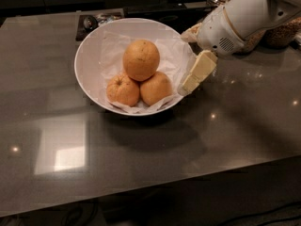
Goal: Pick orange from white bowl
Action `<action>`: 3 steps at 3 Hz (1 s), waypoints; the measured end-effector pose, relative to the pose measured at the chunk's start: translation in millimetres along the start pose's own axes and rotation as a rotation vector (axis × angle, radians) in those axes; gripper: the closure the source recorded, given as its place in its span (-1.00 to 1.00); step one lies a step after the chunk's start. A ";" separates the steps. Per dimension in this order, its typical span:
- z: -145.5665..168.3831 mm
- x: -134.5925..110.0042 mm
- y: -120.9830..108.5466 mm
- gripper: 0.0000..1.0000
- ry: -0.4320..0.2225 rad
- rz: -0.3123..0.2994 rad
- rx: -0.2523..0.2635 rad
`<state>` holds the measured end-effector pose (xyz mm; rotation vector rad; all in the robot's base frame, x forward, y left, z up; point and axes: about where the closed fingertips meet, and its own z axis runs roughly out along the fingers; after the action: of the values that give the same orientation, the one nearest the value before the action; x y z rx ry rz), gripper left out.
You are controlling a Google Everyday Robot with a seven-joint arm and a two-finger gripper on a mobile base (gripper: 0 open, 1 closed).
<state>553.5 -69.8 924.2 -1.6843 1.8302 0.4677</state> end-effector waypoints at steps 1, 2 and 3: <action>6.4 -14.2 -1.0 -1.00 -0.021 -0.025 -0.027; 14.2 -23.4 -0.3 -1.00 -0.029 -0.045 -0.063; 14.5 -23.9 -0.2 -1.00 -0.029 -0.046 -0.064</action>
Offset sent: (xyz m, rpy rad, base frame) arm 0.0048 0.0371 0.0057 0.0259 0.0307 0.1201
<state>556.8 -42.3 928.5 -1.7499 1.7686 0.5340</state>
